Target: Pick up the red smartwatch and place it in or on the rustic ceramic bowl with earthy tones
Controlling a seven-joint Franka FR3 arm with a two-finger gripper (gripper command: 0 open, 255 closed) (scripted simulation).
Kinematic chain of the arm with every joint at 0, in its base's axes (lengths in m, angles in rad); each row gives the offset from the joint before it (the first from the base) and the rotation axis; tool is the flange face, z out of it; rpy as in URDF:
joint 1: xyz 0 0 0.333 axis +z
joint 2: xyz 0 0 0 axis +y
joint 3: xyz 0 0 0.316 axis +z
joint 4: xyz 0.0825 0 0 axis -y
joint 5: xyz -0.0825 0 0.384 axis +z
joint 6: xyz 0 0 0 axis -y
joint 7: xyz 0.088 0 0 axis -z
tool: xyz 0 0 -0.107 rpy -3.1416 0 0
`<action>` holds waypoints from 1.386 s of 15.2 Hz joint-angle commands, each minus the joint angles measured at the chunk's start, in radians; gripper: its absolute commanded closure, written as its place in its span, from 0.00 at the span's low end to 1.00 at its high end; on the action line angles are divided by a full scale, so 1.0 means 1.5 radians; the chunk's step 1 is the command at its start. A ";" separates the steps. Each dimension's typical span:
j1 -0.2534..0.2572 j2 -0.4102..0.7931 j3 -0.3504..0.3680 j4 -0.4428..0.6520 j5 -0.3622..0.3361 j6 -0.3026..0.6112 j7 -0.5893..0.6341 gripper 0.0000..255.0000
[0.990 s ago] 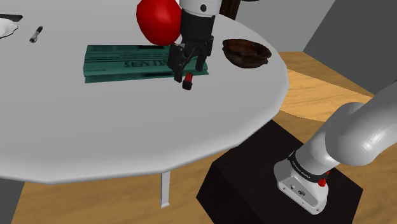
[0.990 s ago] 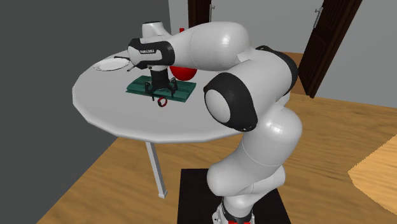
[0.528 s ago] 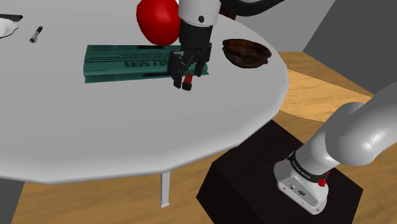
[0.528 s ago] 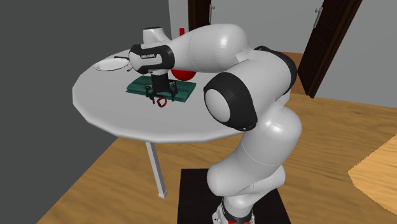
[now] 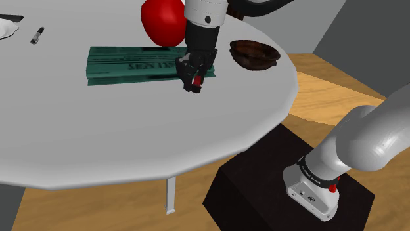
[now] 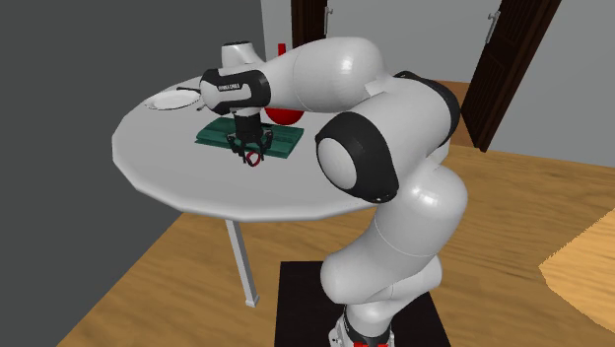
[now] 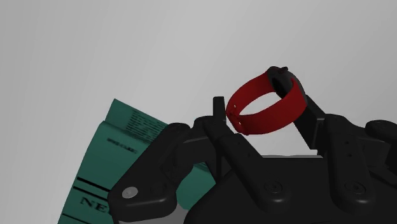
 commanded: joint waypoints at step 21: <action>-0.004 0.004 -0.006 0.147 -0.005 -0.144 0.003 1.00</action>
